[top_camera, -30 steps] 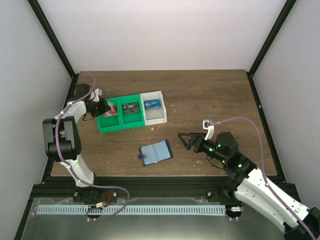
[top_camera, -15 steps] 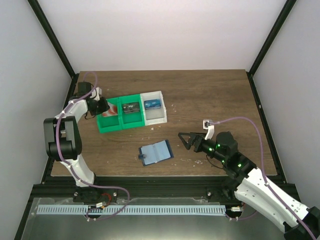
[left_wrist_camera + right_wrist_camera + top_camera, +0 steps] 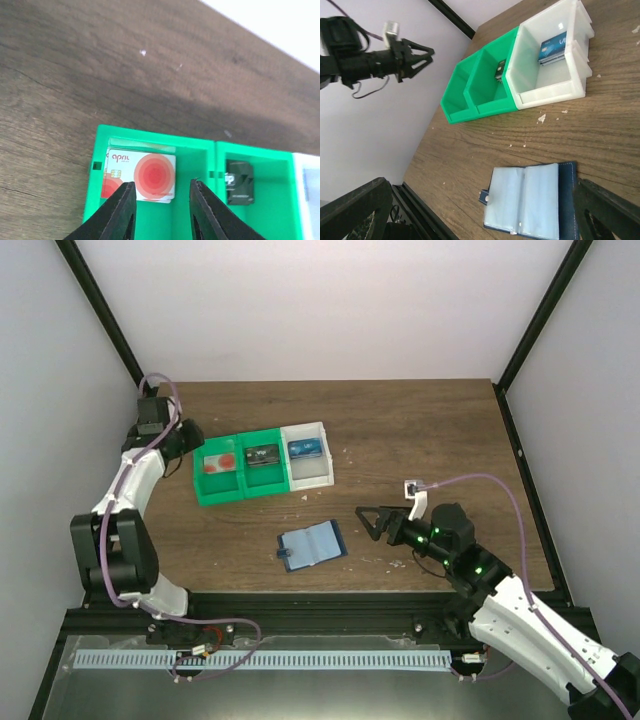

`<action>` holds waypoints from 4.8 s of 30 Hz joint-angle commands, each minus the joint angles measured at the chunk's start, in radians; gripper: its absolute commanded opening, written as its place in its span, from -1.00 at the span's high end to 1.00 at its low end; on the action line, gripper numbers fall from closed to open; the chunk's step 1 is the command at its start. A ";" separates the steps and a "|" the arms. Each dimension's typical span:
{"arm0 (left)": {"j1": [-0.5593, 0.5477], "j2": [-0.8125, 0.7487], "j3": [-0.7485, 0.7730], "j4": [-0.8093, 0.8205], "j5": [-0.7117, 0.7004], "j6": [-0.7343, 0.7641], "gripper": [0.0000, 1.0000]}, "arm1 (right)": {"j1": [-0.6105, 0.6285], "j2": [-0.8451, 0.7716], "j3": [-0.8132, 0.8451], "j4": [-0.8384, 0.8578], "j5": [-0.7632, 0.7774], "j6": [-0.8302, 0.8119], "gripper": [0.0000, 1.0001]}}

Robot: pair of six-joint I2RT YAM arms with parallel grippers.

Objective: Take the credit cards out of the card holder

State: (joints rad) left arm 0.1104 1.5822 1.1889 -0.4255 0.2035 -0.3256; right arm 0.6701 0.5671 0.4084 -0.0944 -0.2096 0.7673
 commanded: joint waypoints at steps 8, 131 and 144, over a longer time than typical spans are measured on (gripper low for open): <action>-0.106 -0.237 -0.138 -0.003 0.163 -0.077 -0.07 | -0.001 0.093 0.058 -0.100 -0.005 -0.038 -1.00; -0.764 -0.527 -1.016 0.739 0.119 -0.746 0.23 | 0.363 0.960 0.342 0.037 0.296 -0.032 0.43; -0.755 -0.876 -0.661 0.121 -0.126 -0.441 -0.99 | 0.345 0.641 0.406 -0.164 0.281 -0.052 -0.67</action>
State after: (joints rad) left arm -0.6476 0.7544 0.4282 -0.0917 0.1665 -0.8871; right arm 1.0229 1.2770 0.7795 -0.1616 0.0422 0.7132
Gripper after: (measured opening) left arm 0.927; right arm 0.779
